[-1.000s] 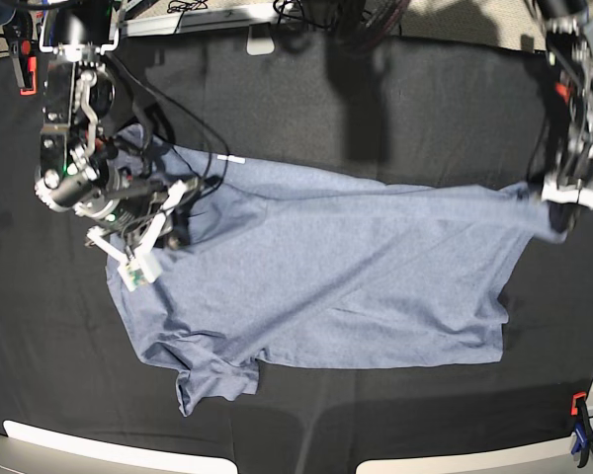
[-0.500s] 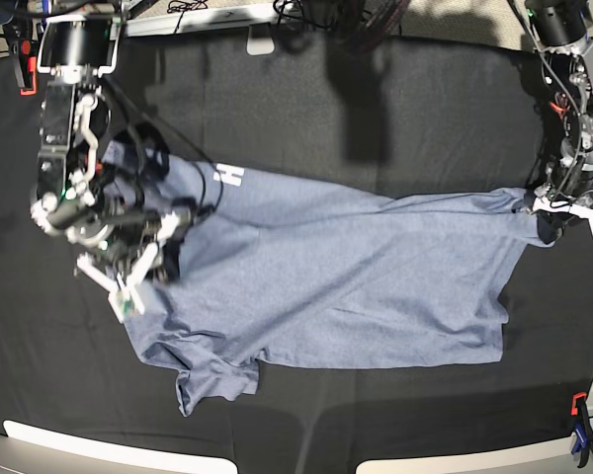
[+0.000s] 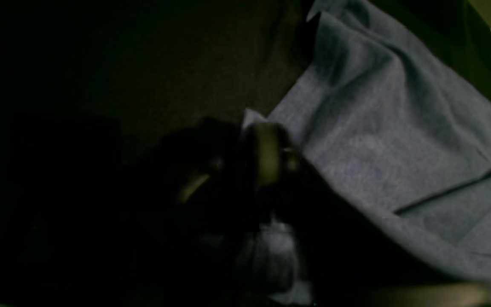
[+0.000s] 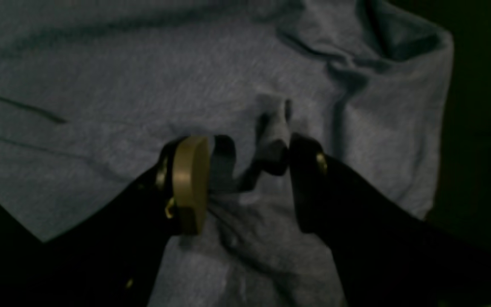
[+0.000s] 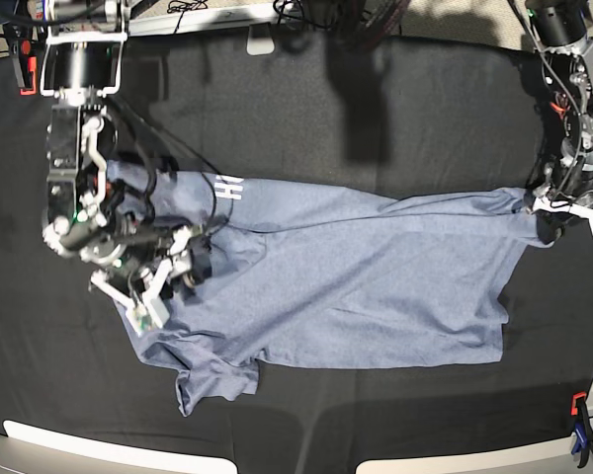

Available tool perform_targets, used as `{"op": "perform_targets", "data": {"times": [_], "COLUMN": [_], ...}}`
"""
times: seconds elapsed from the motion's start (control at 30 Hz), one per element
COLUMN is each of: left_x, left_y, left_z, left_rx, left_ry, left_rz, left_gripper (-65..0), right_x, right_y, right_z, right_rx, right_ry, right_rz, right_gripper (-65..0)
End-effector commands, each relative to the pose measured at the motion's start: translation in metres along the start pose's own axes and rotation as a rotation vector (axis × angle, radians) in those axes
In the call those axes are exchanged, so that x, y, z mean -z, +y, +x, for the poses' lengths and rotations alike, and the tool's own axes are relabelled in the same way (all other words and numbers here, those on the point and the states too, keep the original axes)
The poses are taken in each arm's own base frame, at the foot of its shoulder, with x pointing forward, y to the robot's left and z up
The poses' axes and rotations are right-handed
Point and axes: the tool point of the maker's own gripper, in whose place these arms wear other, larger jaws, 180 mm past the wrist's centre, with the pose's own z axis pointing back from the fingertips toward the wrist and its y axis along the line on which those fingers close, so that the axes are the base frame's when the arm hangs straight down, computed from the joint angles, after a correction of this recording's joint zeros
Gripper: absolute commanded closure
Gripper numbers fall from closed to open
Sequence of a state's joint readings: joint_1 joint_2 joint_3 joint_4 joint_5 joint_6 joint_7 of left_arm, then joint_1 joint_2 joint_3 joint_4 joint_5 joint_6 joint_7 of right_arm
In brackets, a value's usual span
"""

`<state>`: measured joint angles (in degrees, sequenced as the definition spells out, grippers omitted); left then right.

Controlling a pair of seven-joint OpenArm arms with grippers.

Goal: Layout the t-shirt on the table in an organized manner, then fold the t-shirt properly
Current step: 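Lift the shirt with both grippers and fold the shoulder edge over, then release the shirt and move both grippers to the folded edge corners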

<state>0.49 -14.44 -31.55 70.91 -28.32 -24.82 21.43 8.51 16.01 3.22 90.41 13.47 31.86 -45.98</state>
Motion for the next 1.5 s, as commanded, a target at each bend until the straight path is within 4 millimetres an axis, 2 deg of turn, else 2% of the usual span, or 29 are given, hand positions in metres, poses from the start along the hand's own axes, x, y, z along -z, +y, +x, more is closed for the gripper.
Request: {"op": "perform_targets", "data": {"times": [0.0, 0.07, 0.13, 0.23, 0.37, 0.43, 0.53, 0.67, 0.77, 0.87, 0.93, 1.03, 1.17, 1.37, 1.47], "left_x": [0.0, -0.002, -0.006, -0.01, -0.014, -0.018, -0.021, -0.028, -0.035, -0.047, -0.056, -0.068, -0.078, -0.088, -0.089], "left_y": [-0.007, -0.018, -0.022, -0.016, -0.009, -0.012, -0.007, 0.002, 0.005, -0.005, -0.015, -0.029, -0.038, -0.027, -0.023], "left_z": [0.026, 0.032, 0.042, 0.056, 0.059, 0.058, 0.047, 0.035, 0.028, 0.034, 0.039, 0.038, 0.018, -0.032, -0.045], "left_rx": [0.032, 0.068, 0.08, 0.092, 0.143, 0.179, 0.19, 0.223, 0.324, 0.426, 0.526, 0.701, 0.872, 1.15, 1.261], "left_ry": [-0.065, -0.074, -0.095, -0.114, -0.069, -0.054, -0.003, 0.047, 0.094, 0.082, 0.067, 0.066, 0.13, 0.37, 0.43], "left_rz": [-0.051, -0.127, -0.181, -0.187, -0.19, -0.23, -0.219, -0.198, -0.173, -0.181, -0.188, -0.196, -0.246, -0.337, -0.355], "left_gripper": [-20.9, -30.4, -30.9, -30.9, -30.9, -30.9, -30.8, -30.5, -30.5, -30.4, -28.1, -27.5, -27.5, -26.9, -25.1], "right_x": [-0.006, -0.008, -0.012, -0.019, -0.028, -0.033, -0.043, -0.066, -0.082, -0.091, -0.092, -0.094, -0.095, -0.095, -0.095], "right_y": [-0.009, -0.009, -0.008, -0.006, -0.002, 0.002, 0.009, 0.015, 0.015, 0.013, 0.013, 0.011, 0.011, 0.012, 0.012], "right_z": [0.023, 0.028, 0.034, 0.046, 0.052, 0.049, 0.04, 0.035, 0.031, 0.024, 0.018, 0.009, 0.001, -0.002, -0.002], "right_rx": [-0.016, -0.025, -0.037, -0.06, -0.085, -0.099, -0.122, -0.14, -0.142, -0.127, -0.11, -0.099, -0.094, -0.092, -0.092], "right_ry": [-0.059, -0.07, -0.088, -0.122, -0.142, -0.142, -0.138, -0.158, -0.169, -0.167, -0.158, -0.139, -0.119, -0.109, -0.109], "right_rz": [-0.019, -0.024, -0.028, -0.037, -0.042, -0.043, -0.048, -0.073, -0.1, -0.111, -0.11, -0.117, -0.118, -0.117, -0.117], "right_gripper": [-29.6, -29.5, -29.5, -29.5, -29.5, -29.5, -29.5, -29.5, -29.5, -29.5, -29.5, -29.5, -29.5, -29.5, -29.5]}}
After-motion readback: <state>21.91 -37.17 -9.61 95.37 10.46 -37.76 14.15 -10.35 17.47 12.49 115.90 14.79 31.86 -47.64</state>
